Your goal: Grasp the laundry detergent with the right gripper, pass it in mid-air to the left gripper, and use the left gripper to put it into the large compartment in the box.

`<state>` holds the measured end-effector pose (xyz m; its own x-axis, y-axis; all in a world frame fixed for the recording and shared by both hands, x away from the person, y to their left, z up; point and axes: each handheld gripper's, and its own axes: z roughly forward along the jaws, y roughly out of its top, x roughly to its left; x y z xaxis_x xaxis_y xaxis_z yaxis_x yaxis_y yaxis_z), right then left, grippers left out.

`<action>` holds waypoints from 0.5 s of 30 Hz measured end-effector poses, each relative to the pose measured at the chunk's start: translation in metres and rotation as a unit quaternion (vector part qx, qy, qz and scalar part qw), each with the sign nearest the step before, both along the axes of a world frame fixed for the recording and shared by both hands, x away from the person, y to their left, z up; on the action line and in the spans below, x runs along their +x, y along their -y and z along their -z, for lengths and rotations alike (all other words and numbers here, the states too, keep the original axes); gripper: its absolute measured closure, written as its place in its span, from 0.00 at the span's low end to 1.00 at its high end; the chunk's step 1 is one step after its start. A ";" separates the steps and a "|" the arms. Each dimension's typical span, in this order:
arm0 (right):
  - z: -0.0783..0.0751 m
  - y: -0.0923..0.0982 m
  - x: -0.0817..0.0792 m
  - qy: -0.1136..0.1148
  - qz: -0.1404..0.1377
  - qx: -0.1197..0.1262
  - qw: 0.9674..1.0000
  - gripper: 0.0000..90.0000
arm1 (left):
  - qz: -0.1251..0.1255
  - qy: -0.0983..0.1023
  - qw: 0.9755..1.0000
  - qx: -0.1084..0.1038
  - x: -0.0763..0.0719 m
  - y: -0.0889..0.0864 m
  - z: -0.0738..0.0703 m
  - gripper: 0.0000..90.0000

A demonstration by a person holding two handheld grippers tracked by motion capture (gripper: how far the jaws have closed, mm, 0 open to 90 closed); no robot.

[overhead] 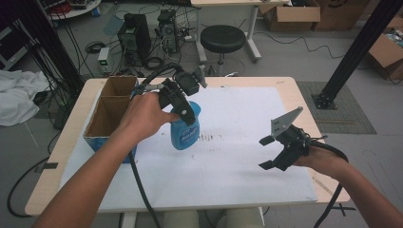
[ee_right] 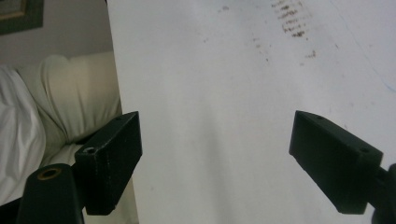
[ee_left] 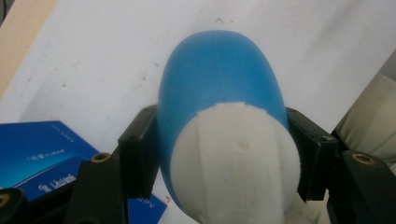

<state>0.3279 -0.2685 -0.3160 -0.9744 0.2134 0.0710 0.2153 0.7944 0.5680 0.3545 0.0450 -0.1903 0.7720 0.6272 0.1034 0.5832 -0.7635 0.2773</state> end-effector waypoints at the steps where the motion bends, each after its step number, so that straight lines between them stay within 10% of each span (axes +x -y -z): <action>1: -0.002 0.002 0.000 0.000 0.000 -0.007 1.000 0.19 | -0.007 0.000 1.000 -0.001 0.001 -0.001 -0.001 0.42; 15: -0.011 0.017 0.001 0.002 0.009 -0.069 0.998 0.19 | -0.115 0.004 0.993 -0.037 0.009 -0.026 -0.022 0.42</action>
